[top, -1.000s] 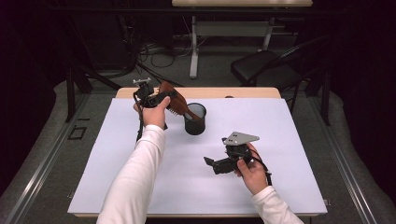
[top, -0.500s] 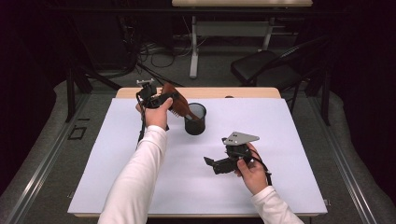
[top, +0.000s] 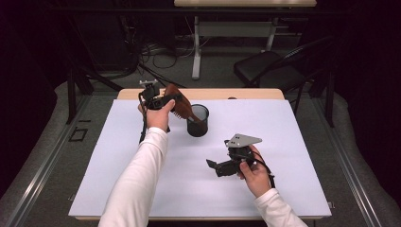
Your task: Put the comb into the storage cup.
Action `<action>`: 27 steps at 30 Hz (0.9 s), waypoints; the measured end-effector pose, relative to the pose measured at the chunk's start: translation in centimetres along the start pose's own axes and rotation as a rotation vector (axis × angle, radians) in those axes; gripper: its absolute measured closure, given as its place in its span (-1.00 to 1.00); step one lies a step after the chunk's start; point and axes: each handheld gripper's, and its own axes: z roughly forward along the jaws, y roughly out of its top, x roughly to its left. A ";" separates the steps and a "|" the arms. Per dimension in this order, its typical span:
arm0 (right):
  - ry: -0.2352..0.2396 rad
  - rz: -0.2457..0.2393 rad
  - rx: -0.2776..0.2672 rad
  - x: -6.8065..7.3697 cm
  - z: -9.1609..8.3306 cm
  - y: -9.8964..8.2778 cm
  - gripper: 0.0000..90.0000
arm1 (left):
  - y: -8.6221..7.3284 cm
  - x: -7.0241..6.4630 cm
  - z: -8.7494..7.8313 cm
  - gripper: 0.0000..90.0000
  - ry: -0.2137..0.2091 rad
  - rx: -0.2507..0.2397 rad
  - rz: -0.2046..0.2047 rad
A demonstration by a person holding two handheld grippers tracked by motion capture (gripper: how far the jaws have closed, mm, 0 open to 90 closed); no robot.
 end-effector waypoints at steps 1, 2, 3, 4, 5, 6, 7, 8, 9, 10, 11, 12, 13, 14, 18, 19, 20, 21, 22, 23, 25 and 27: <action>-0.001 0.001 0.002 0.0 0.0 0.0 -0.94 | 0.0 0.0 0.0 0.06 -0.002 -0.002 0.000; 0.000 0.002 0.002 0.0 0.0 0.0 -0.94 | 0.1 0.1 0.0 0.06 -0.006 0.003 0.002; 0.001 0.002 0.002 0.0 0.0 0.0 -0.94 | 0.1 0.2 0.0 0.06 -0.009 0.008 0.008; 0.001 0.001 0.002 0.1 0.1 0.0 -0.94 | 0.2 0.3 0.0 0.06 -0.012 0.011 0.007; 0.001 -0.001 0.002 0.0 0.1 0.0 -0.94 | 0.2 0.4 0.1 0.06 -0.016 0.012 0.010; 0.001 -0.002 0.003 0.0 0.1 0.0 -0.94 | 0.3 0.5 0.1 0.06 -0.021 0.013 0.012; 0.001 -0.003 0.004 0.0 0.1 0.0 -0.94 | 0.3 0.6 0.1 0.06 -0.026 0.016 0.014; 0.001 -0.003 0.004 0.0 0.1 0.0 -0.94 | 0.3 0.7 0.1 0.06 -0.028 0.016 0.015; 0.002 -0.005 0.005 0.0 0.1 -0.1 -0.94 | 0.3 0.7 0.1 0.06 -0.030 0.016 0.015; 0.001 -0.002 0.006 0.0 0.1 -0.1 -0.94 | 0.3 0.8 0.1 0.06 -0.031 0.017 0.016; 0.001 -0.003 0.007 0.0 0.1 -0.1 -0.94 | 0.3 0.9 0.1 0.05 -0.034 0.018 0.012; 0.002 0.000 0.008 0.1 0.2 -0.1 -0.94 | 0.3 0.9 0.2 0.05 -0.033 0.018 0.010; 0.002 -0.002 0.008 0.1 0.2 -0.1 -0.94 | 0.3 0.9 0.2 0.05 -0.031 0.017 0.007; 0.002 -0.002 0.009 0.1 0.2 -0.1 -0.94 | 0.3 0.9 0.2 0.05 -0.031 0.017 0.006; 0.002 -0.005 0.007 0.0 0.1 -0.1 -0.94 | 0.3 1.0 0.3 0.04 -0.031 0.012 0.004; 0.001 -0.005 0.008 0.0 0.1 -0.1 -0.94 | 0.3 1.0 0.3 0.04 -0.030 0.014 0.004; 0.001 -0.005 0.007 0.0 0.1 -0.1 -0.94 | 0.3 1.0 0.3 0.04 -0.025 0.013 -0.004; 0.001 -0.004 0.006 0.0 0.1 -0.1 -0.94 | 0.3 1.1 0.3 0.04 -0.022 0.013 -0.013; 0.000 -0.003 0.007 0.0 0.1 -0.1 -0.94 | 0.3 1.1 0.4 0.03 -0.027 0.011 -0.016; 0.000 -0.003 0.007 0.0 0.1 -0.1 -0.94 | 0.3 1.1 0.4 0.03 -0.026 0.011 -0.012; 0.000 -0.005 0.006 0.0 0.1 -0.1 -0.94 | 0.3 1.1 0.4 0.03 -0.025 0.011 -0.012; 0.001 -0.002 0.005 0.0 0.1 -0.1 -0.94 | 0.3 1.1 0.4 0.02 -0.017 0.009 -0.017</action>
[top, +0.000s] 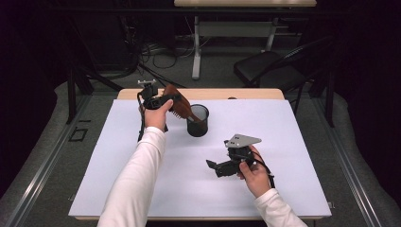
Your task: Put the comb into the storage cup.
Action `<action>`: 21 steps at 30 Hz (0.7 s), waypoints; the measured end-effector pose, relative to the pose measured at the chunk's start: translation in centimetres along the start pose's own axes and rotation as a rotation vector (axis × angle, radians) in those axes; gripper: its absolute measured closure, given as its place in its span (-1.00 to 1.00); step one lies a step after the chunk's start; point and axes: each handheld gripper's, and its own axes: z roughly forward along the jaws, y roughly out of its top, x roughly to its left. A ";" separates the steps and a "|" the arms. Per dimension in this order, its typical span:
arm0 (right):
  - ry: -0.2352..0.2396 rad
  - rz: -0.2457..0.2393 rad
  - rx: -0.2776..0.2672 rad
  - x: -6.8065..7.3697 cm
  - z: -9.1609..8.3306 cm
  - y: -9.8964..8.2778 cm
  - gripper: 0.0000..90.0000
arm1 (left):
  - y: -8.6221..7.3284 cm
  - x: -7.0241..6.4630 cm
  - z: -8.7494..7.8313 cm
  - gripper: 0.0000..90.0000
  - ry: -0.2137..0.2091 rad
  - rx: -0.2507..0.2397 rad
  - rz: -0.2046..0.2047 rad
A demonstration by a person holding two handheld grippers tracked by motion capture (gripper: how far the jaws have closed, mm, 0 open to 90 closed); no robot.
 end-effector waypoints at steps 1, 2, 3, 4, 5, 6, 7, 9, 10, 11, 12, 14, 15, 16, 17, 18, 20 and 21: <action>-0.001 0.001 0.000 0.0 0.0 0.0 -0.94 | 0.0 0.0 0.0 0.02 0.004 -0.001 0.000; -0.001 -0.001 0.001 0.0 0.0 0.0 -0.94 | 0.0 0.0 0.0 0.01 0.005 -0.002 -0.002; -0.001 -0.001 0.001 0.0 0.0 0.0 -0.94 | 0.0 0.0 0.0 0.01 0.006 -0.002 -0.003; -0.002 -0.001 0.002 0.0 0.0 0.0 -0.94 | 0.0 0.0 0.0 0.01 0.008 -0.002 -0.002; -0.001 -0.003 0.001 0.0 0.0 0.0 -0.94 | 0.0 0.0 0.0 0.01 0.010 -0.003 -0.005; 0.000 -0.003 0.000 0.0 0.0 0.0 -0.94 | 0.0 0.0 0.0 0.00 0.013 -0.005 -0.011; 0.001 -0.003 0.000 0.0 0.0 0.0 -0.94 | 0.0 0.0 0.0 0.00 0.016 -0.006 -0.021; 0.000 -0.002 0.001 0.0 0.0 0.0 -0.94 | -0.1 0.1 0.0 -0.01 0.024 -0.006 -0.033; -0.001 -0.003 0.000 0.0 0.0 0.0 -0.94 | 0.0 0.1 0.0 -0.01 0.024 -0.006 -0.037; -0.001 -0.003 0.000 0.0 0.0 0.0 -0.94 | 0.0 0.1 0.0 -0.01 0.023 -0.007 -0.038; 0.000 -0.002 0.000 0.0 0.0 0.0 -0.94 | 0.0 0.1 0.0 -0.01 0.023 -0.008 -0.043; 0.000 -0.002 -0.001 0.0 0.0 0.0 -0.94 | 0.0 0.1 0.0 -0.01 0.026 -0.010 -0.052; -0.001 -0.003 0.000 0.0 0.0 0.0 -0.94 | 0.0 0.1 0.1 -0.01 0.027 -0.013 -0.055; -0.001 -0.002 0.000 0.0 0.0 0.0 -0.94 | -0.1 0.1 0.1 -0.01 0.027 -0.014 -0.058; -0.001 -0.001 0.000 0.0 0.0 0.0 -0.94 | -0.1 0.1 0.1 -0.02 0.032 -0.015 -0.057; -0.001 -0.002 0.000 0.0 0.0 0.0 -0.94 | -0.1 0.0 0.1 -0.02 0.036 -0.018 -0.050; -0.002 -0.002 0.000 0.1 0.0 0.0 -0.93 | -0.1 0.0 0.1 -0.02 0.035 -0.020 -0.051; -0.002 -0.004 0.000 0.0 0.0 0.0 -0.93 | -0.1 -0.1 0.1 -0.02 0.034 -0.021 -0.048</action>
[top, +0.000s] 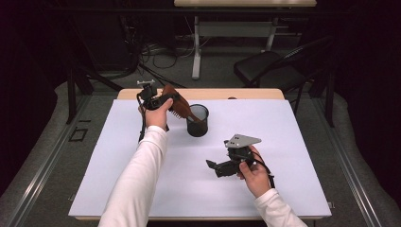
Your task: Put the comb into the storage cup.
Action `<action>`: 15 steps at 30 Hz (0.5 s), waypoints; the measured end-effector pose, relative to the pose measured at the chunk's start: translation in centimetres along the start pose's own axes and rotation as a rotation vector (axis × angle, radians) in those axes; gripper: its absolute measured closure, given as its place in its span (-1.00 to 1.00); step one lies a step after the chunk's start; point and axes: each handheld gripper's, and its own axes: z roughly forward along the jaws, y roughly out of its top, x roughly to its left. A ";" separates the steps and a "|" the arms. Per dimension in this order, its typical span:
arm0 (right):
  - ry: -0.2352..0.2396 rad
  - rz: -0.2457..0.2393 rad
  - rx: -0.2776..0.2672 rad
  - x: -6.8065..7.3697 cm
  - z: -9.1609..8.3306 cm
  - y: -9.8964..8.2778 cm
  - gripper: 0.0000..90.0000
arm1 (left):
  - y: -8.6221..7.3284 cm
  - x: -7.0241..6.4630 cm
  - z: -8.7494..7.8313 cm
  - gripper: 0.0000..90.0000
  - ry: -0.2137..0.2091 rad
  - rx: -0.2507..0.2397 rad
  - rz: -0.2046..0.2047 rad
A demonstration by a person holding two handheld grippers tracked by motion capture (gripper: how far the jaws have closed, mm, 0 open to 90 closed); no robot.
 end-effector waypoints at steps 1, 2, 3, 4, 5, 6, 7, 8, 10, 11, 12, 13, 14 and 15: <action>0.001 0.000 0.001 0.0 0.0 0.0 -0.93 | 0.0 -0.1 0.0 -0.02 0.002 -0.005 0.001; 0.001 -0.001 0.002 0.0 0.0 0.0 -0.93 | -0.1 -0.1 0.0 -0.02 0.004 -0.006 0.001; 0.001 -0.001 0.003 0.0 0.0 0.0 -0.93 | -0.1 -0.1 0.0 -0.02 0.003 -0.007 0.000; 0.000 -0.001 0.003 0.0 0.0 0.0 -0.93 | -0.1 -0.1 0.0 -0.02 0.004 -0.005 -0.001; 0.001 0.000 0.003 0.1 0.0 0.0 -0.93 | 0.0 -0.1 0.0 -0.02 0.006 -0.005 0.000; 0.000 -0.002 0.002 0.1 0.0 0.0 -0.93 | -0.1 -0.1 0.0 -0.02 0.008 -0.008 0.001; 0.000 -0.002 0.003 0.1 0.0 0.0 -0.93 | 0.0 -0.1 0.0 -0.02 0.009 -0.007 0.004; 0.000 -0.001 0.003 0.1 0.0 0.0 -0.93 | 0.0 -0.1 0.0 -0.02 0.009 -0.007 0.005; 0.000 -0.003 0.003 0.0 0.0 0.0 -0.93 | 0.0 -0.1 0.0 -0.02 0.011 -0.008 0.005; 0.000 -0.003 0.003 0.0 0.0 0.0 -0.93 | -0.1 -0.1 0.0 -0.02 0.008 -0.011 0.000; 0.000 -0.003 0.002 0.1 0.0 0.0 -0.93 | -0.1 -0.1 0.0 -0.02 0.009 -0.011 0.002; 0.000 -0.003 0.002 0.1 0.0 0.0 -0.93 | -0.1 -0.1 0.0 -0.02 0.009 -0.011 0.001; -0.001 -0.003 0.002 0.1 0.1 0.0 -0.93 | -0.1 -0.1 0.0 -0.03 0.009 -0.011 0.000; -0.001 -0.003 0.002 0.1 0.1 0.0 -0.93 | -0.1 -0.1 0.0 -0.03 0.008 -0.010 0.000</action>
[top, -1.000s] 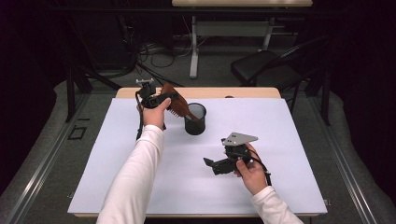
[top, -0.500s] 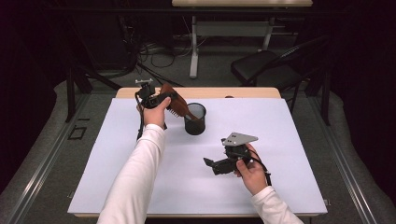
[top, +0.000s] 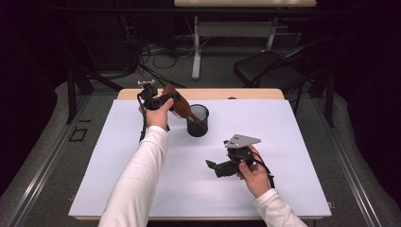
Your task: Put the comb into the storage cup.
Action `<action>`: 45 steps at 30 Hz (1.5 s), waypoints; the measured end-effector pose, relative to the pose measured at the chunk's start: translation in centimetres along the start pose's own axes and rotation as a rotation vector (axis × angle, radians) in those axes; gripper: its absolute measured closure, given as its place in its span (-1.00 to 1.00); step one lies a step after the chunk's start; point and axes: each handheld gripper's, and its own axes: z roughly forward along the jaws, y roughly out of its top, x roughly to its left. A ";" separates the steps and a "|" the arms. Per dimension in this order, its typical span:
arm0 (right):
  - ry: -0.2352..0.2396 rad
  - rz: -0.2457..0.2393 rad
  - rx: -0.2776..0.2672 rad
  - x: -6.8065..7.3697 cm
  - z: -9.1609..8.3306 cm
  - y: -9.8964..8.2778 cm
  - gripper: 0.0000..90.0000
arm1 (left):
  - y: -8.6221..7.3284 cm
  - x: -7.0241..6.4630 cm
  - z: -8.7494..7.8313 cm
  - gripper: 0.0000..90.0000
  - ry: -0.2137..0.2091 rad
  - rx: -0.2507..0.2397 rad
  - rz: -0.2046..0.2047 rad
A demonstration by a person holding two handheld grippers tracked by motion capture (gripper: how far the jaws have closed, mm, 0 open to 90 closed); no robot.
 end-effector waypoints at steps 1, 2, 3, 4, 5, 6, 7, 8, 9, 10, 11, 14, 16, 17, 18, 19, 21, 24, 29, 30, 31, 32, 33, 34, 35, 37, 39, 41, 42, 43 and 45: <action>0.000 0.000 0.000 0.0 0.0 0.0 -0.93 | 0.0 0.0 0.0 -0.03 0.000 0.000 0.000; 0.000 0.001 0.000 0.0 0.0 0.0 -0.93 | 0.0 0.0 0.0 -0.03 0.000 -0.001 -0.001; 0.000 0.000 0.000 0.0 0.0 0.0 -0.93 | 0.0 0.0 0.0 -0.03 -0.002 -0.002 -0.007; 0.000 0.000 0.000 0.0 0.0 0.0 -0.93 | 0.0 0.0 0.0 -0.04 -0.005 -0.001 -0.010; 0.001 0.000 0.001 0.0 0.0 0.0 -0.93 | 0.0 0.0 0.0 -0.04 -0.005 0.000 -0.008; 0.001 0.000 0.001 0.0 0.0 0.0 -0.93 | 0.0 0.0 0.0 -0.05 -0.006 0.000 -0.009; 0.001 0.000 0.001 0.0 0.0 0.0 -0.93 | 0.0 0.0 0.0 -0.06 -0.008 0.001 -0.013; 0.001 0.000 0.001 0.0 0.0 0.0 -0.93 | 0.0 0.0 0.0 -0.08 -0.011 0.001 -0.016; 0.001 0.000 0.002 0.0 0.0 0.0 -0.93 | 0.0 0.0 0.1 -0.09 -0.013 0.002 -0.020; 0.002 0.000 0.002 0.0 0.0 0.0 -0.93 | 0.0 0.0 0.1 -0.12 -0.015 0.002 -0.022; 0.001 0.000 0.002 0.0 0.0 0.0 -0.93 | -0.1 0.0 0.1 -0.13 -0.016 0.000 -0.025; 0.000 -0.001 0.002 0.0 0.0 0.0 -0.93 | -0.2 -0.1 0.1 -0.23 -0.022 -0.008 -0.042; 0.000 -0.001 0.002 0.0 0.0 0.0 -0.93 | -0.2 -0.2 0.2 -0.29 -0.023 -0.013 -0.047; -0.001 -0.001 0.001 0.0 0.0 0.0 -0.93 | -0.2 -0.2 0.2 -0.30 -0.022 -0.012 -0.047; -0.001 -0.001 0.002 0.0 0.0 0.0 -0.93 | -0.2 -0.3 0.2 -0.32 -0.023 -0.012 -0.049; -0.001 -0.002 0.002 0.0 0.0 0.0 -0.93 | -0.2 -0.3 0.2 -0.35 -0.018 -0.014 -0.047; -0.001 -0.001 0.002 0.0 0.0 0.0 -0.93 | -0.2 -0.2 0.2 -0.41 -0.009 -0.015 -0.043; 0.000 0.000 0.002 0.0 0.0 0.0 -0.93 | -0.2 -0.2 0.2 -0.50 0.001 -0.021 -0.044; -0.001 0.000 0.004 0.0 0.0 0.0 -0.93 | -0.1 -0.1 0.1 -0.66 0.008 -0.036 -0.046; -0.001 0.000 0.004 0.0 0.0 0.0 -0.93 | -0.1 -0.1 0.0 -0.66 0.009 -0.041 -0.046; 0.000 -0.001 0.004 0.1 0.0 0.0 -0.93 | 0.0 -0.1 0.0 -0.67 0.011 -0.042 -0.045; 0.000 -0.001 0.005 0.1 0.0 0.0 -0.93 | 0.0 -0.1 0.0 -0.68 0.018 -0.046 -0.049; -0.002 0.000 0.005 0.1 0.1 0.0 -0.93 | 0.0 -0.1 -0.1 -0.69 0.022 -0.045 -0.050; -0.001 0.000 0.005 0.1 0.1 0.0 -0.93 | 0.0 -0.1 -0.1 -0.72 0.025 -0.046 -0.048; -0.001 -0.001 0.005 0.1 0.1 0.0 -0.93 | 0.0 -0.1 -0.1 -0.75 0.025 -0.048 -0.051; 0.000 -0.003 0.006 0.1 0.1 0.0 -0.93 | 0.1 0.0 -0.2 -0.80 0.029 -0.055 -0.047; 0.000 -0.002 0.006 0.1 0.1 0.0 -0.93 | 0.1 0.0 -0.3 -0.87 0.027 -0.054 -0.052; -0.001 -0.002 0.005 0.1 0.1 0.0 -0.93 | 0.1 -0.1 -0.3 -0.93 0.024 -0.057 -0.050; -0.002 -0.001 0.005 0.1 0.1 0.0 -0.93 | 0.1 -0.1 -0.4 -0.99 0.021 -0.058 -0.045; -0.004 -0.001 0.005 0.1 0.1 0.0 -0.93 | 0.2 -0.1 -0.4 -0.99 0.020 -0.059 -0.040; -0.008 0.000 0.004 0.1 0.1 0.0 -0.93 | 0.2 -0.2 -0.5 -0.99 0.009 -0.069 -0.047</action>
